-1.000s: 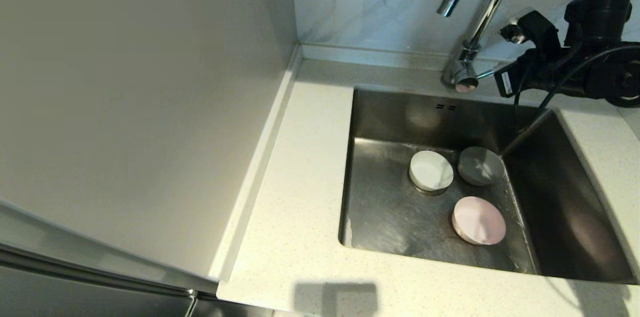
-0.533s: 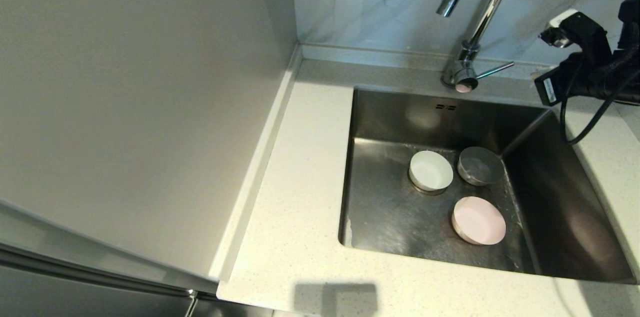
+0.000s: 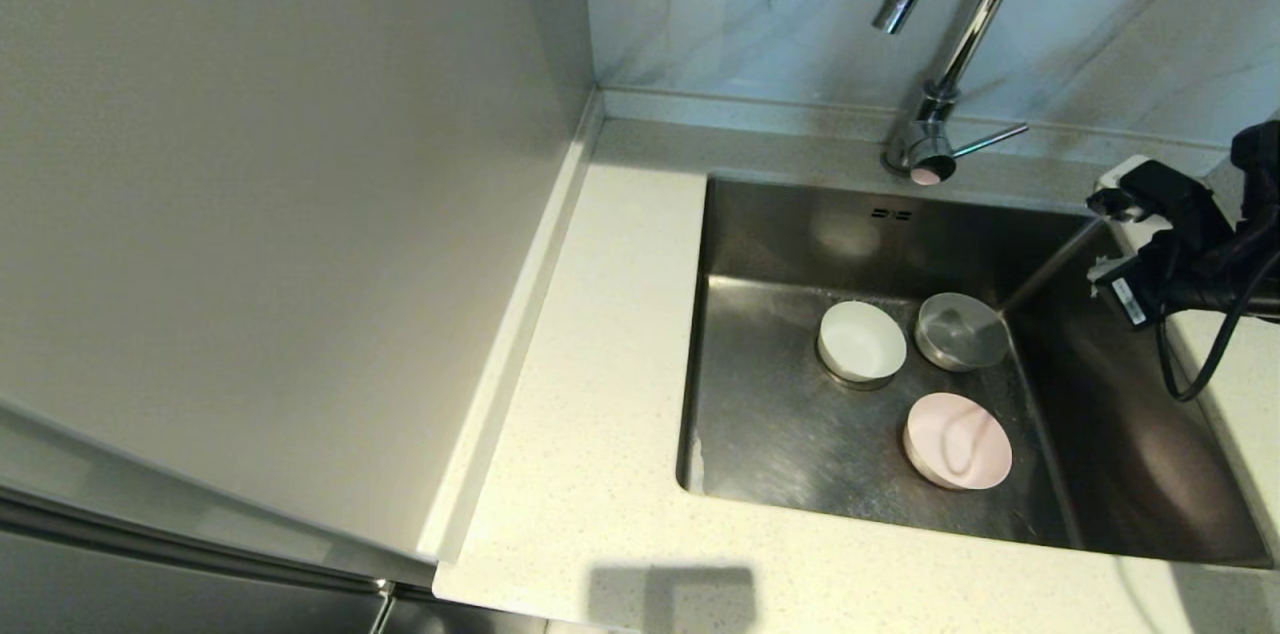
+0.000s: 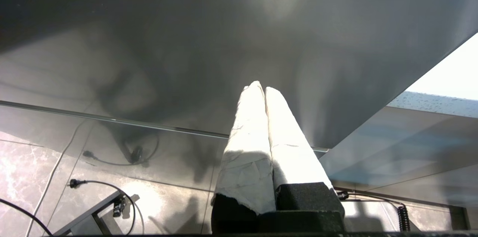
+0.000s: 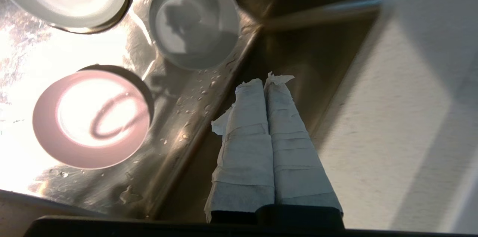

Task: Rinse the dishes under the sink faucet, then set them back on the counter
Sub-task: Put a bowl back to the table from the sink

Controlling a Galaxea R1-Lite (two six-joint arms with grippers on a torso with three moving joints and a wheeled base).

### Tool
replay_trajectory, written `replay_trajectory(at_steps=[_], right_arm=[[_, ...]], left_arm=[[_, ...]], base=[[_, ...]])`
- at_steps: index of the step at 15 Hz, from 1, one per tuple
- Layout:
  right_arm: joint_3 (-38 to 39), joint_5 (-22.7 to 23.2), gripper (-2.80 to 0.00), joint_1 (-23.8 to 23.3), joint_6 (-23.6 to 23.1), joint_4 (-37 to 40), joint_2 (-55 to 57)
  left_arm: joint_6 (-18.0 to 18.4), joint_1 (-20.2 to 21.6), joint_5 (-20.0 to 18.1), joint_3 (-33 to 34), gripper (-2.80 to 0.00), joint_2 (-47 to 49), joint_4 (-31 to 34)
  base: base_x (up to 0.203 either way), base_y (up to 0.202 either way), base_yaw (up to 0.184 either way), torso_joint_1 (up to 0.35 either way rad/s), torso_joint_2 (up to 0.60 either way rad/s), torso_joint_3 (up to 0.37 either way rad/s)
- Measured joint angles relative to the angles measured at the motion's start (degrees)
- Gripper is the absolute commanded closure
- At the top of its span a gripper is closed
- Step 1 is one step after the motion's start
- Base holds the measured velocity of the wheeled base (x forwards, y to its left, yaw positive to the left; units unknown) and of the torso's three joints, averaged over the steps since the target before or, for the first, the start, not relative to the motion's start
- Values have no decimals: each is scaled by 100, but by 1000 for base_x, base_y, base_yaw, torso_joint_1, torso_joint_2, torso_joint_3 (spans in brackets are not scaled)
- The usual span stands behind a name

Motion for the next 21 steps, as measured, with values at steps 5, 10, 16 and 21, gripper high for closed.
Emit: replay_trajectory(at_steps=[5, 10, 16, 21], right_arm=[[47, 8, 0, 320, -11, -156, 504], [-90, -15, -280, 489, -137, -769, 1311], [-1016, -1, -280, 478, -331, -807, 2325], [-1268, -16, -280, 397, -423, -846, 2853]], left_arm=[[0, 0, 0, 0, 0, 0, 0], [2, 0, -1, 0, 0, 0, 0], [0, 0, 1, 0, 0, 0, 2], [1, 0, 1, 0, 0, 0, 0]], base=[[0, 0, 0, 0, 0, 0], [0, 0, 0, 0, 0, 0], [0, 0, 0, 0, 0, 0], [0, 0, 0, 0, 0, 0]])
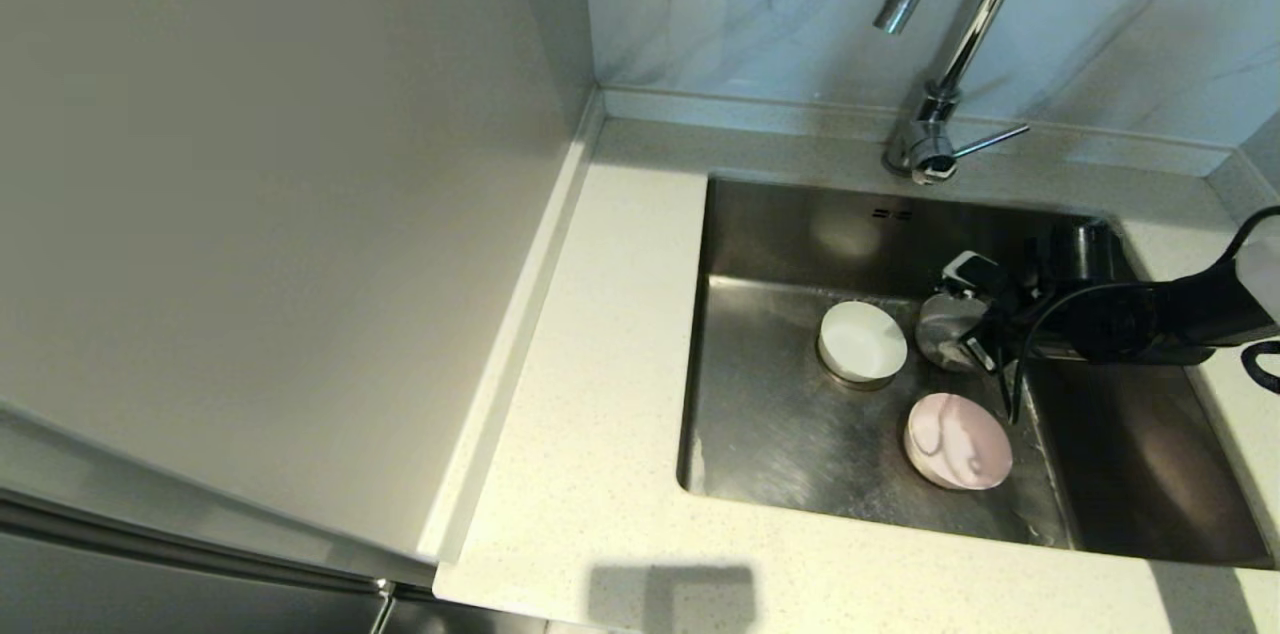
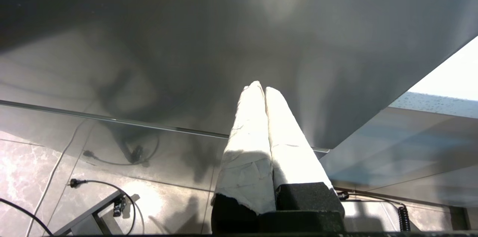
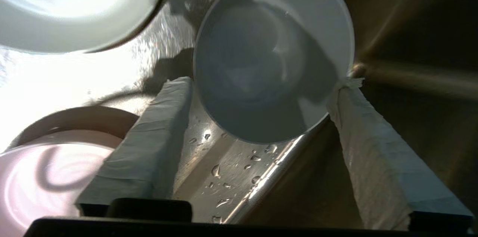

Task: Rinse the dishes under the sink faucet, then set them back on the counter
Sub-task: Put a bowl back to the table from the sink

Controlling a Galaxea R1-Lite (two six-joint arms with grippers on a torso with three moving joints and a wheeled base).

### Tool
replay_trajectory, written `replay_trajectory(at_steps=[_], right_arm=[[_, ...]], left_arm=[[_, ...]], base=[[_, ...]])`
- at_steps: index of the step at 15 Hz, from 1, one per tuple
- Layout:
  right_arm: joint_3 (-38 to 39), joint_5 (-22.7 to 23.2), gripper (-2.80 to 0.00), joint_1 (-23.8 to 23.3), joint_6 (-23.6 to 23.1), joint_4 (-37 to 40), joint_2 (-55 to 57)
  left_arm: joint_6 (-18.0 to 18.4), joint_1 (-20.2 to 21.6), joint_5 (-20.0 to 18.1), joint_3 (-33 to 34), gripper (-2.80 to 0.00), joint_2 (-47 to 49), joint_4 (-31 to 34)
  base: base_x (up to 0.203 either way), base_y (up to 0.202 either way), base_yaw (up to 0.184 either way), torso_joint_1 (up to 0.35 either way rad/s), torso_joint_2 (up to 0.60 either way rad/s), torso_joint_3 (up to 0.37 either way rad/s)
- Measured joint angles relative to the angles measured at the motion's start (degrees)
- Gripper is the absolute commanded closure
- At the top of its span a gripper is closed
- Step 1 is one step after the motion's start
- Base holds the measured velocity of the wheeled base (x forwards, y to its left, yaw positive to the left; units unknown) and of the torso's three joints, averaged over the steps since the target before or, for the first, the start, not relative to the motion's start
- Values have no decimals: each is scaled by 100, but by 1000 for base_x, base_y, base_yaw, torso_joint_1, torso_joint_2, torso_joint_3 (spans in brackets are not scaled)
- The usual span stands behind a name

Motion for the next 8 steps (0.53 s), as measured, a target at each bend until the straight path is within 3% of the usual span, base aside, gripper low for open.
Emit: replay_trajectory(at_steps=[8], right_arm=[[-146, -26, -280, 0, 4, -191, 480]], left_arm=[[-3, 0, -1, 0, 0, 0, 2]], base=[[0, 0, 0, 0, 0, 0]])
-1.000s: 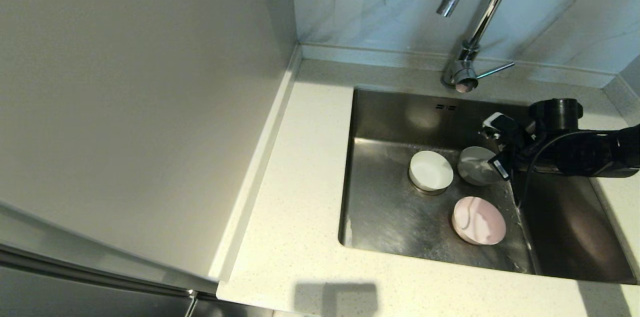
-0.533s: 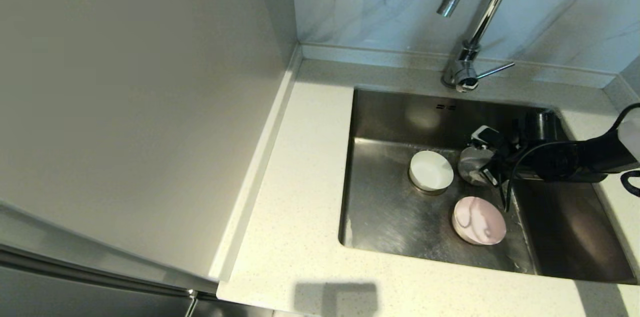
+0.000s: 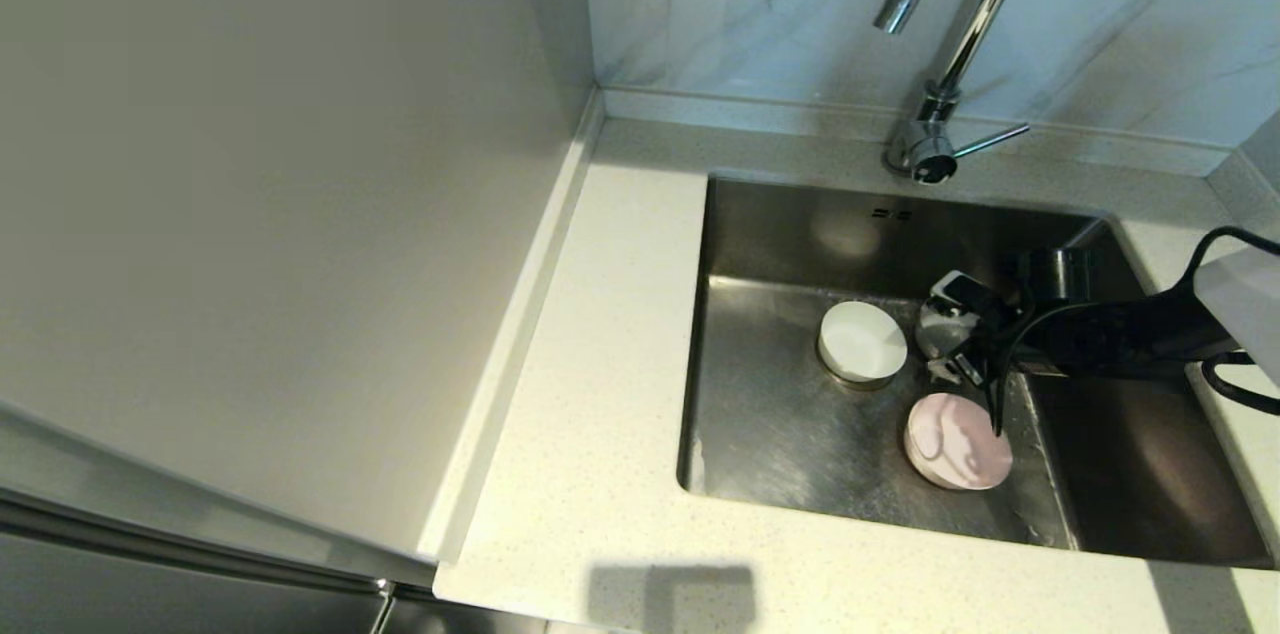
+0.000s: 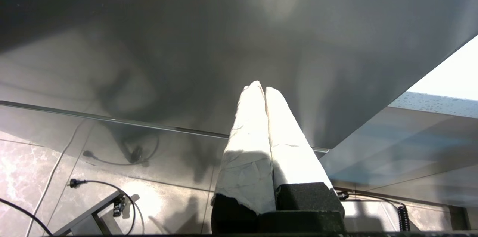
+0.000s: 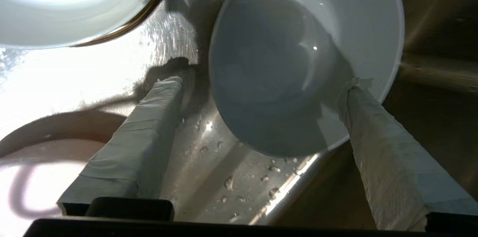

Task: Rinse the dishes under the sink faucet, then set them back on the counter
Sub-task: Put a bowl back to the table from the sink

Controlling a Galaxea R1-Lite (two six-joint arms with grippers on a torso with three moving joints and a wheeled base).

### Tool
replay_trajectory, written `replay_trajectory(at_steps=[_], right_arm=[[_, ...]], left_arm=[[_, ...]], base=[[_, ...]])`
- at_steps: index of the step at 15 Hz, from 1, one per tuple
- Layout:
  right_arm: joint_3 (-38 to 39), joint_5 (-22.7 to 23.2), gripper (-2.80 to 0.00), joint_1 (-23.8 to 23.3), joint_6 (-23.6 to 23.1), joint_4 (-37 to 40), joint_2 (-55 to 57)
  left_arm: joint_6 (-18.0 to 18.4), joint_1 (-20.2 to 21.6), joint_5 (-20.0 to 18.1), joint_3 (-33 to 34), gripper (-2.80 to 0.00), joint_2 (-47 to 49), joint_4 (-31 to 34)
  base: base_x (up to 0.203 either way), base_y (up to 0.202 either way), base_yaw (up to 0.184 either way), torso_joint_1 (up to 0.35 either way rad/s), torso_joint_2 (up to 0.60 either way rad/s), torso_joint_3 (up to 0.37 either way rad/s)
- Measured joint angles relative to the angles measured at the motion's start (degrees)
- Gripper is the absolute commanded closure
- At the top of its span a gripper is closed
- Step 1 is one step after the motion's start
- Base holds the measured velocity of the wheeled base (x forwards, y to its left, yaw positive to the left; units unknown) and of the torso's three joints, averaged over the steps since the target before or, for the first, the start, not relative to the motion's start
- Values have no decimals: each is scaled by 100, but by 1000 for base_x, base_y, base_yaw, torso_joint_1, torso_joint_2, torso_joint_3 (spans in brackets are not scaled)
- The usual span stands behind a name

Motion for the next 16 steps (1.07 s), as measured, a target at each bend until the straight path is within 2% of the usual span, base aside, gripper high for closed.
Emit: replay_trajectory(at_steps=[4, 5, 6, 16], right_arm=[[-359, -11, -280, 6, 3, -141, 347], [-437, -18, -105, 6, 1, -146, 425], [-484, -26, 0, 6, -3, -151, 488], [-524, -18, 0, 4, 9, -119, 545]], left_arm=[[5, 0, -2, 0, 0, 0, 0], [2, 0, 0, 0, 0, 0, 1], [5, 0, 2, 0, 0, 0, -2], [2, 0, 0, 0, 0, 0, -2]], base=[[0, 0, 0, 0, 0, 0], [0, 0, 0, 0, 0, 0], [0, 0, 0, 0, 0, 0], [0, 0, 0, 0, 0, 0]])
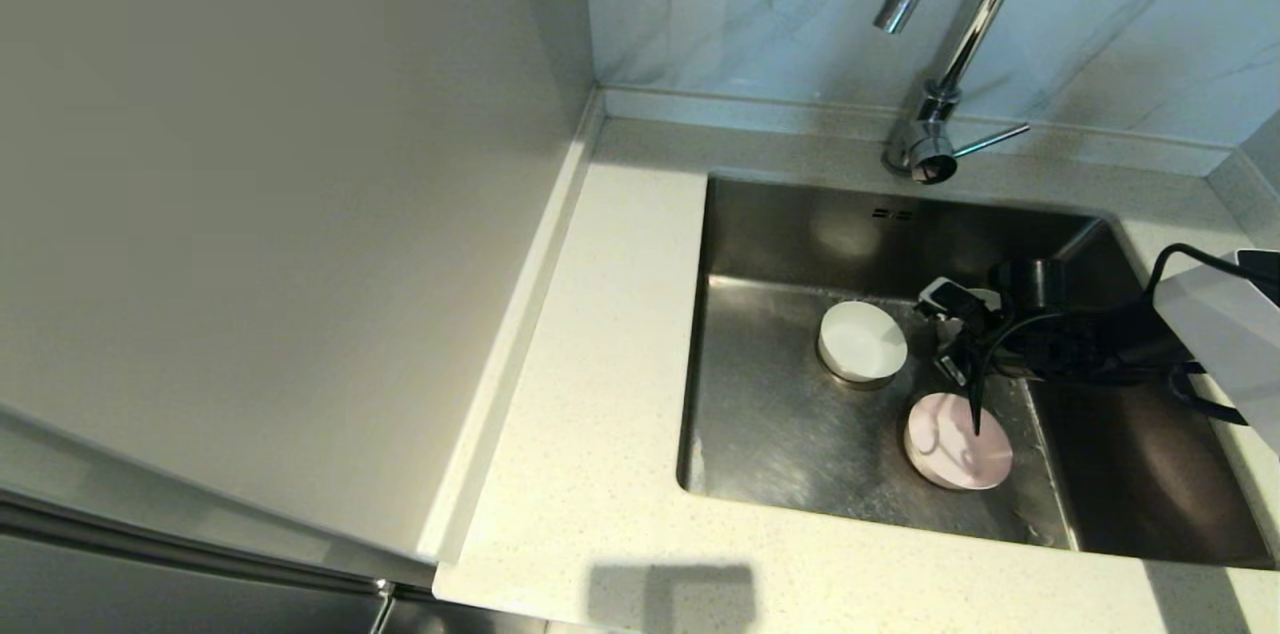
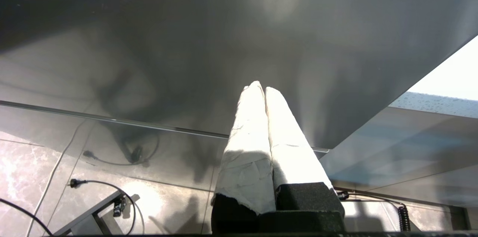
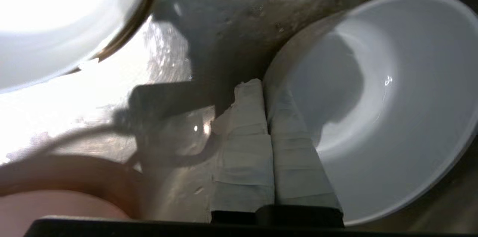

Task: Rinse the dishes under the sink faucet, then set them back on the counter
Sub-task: Put a bowl back to the table from the sink

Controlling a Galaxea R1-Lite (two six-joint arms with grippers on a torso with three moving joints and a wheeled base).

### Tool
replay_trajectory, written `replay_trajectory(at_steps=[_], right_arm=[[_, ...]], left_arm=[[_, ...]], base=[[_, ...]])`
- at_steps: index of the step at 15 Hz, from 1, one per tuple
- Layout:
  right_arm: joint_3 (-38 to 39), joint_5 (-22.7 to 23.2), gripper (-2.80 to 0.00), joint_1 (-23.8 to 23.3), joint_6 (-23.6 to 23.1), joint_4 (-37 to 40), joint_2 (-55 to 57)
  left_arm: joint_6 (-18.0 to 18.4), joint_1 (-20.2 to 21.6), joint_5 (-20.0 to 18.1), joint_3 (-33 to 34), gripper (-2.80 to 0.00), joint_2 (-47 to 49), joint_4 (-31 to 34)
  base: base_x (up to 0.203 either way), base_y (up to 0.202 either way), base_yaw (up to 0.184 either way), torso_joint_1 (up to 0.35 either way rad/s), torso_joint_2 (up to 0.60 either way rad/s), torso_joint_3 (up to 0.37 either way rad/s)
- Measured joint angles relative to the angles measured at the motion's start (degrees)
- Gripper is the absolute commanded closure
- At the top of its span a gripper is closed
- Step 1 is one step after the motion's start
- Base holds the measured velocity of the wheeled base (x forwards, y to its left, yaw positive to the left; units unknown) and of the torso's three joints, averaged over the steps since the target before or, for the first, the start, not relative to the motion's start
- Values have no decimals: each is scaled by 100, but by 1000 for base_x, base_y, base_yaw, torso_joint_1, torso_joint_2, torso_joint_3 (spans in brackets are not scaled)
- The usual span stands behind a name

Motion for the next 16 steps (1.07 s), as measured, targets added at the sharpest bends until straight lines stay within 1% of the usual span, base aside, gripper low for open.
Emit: replay_trajectory(at_steps=[5, 8, 13, 15, 16], right_arm=[[57, 7, 0, -19, 43, -13, -257], [393, 27, 0, -112, 42, -16, -659], [1423, 126, 0, -323, 63, 15, -2119], [1597, 289, 0, -512, 66, 12, -2782], [1557, 326, 0, -618, 63, 11, -2998]], left_arm=[[2, 0, 0, 0, 0, 0, 2], [1, 0, 0, 0, 0, 0, -2], [1, 0, 0, 0, 0, 0, 0], [0, 0, 2, 0, 0, 0, 0], [0, 0, 0, 0, 0, 0, 0]], base=[[0, 0, 0, 0, 0, 0], [0, 0, 0, 0, 0, 0], [0, 0, 0, 0, 0, 0], [0, 0, 0, 0, 0, 0], [0, 0, 0, 0, 0, 0]])
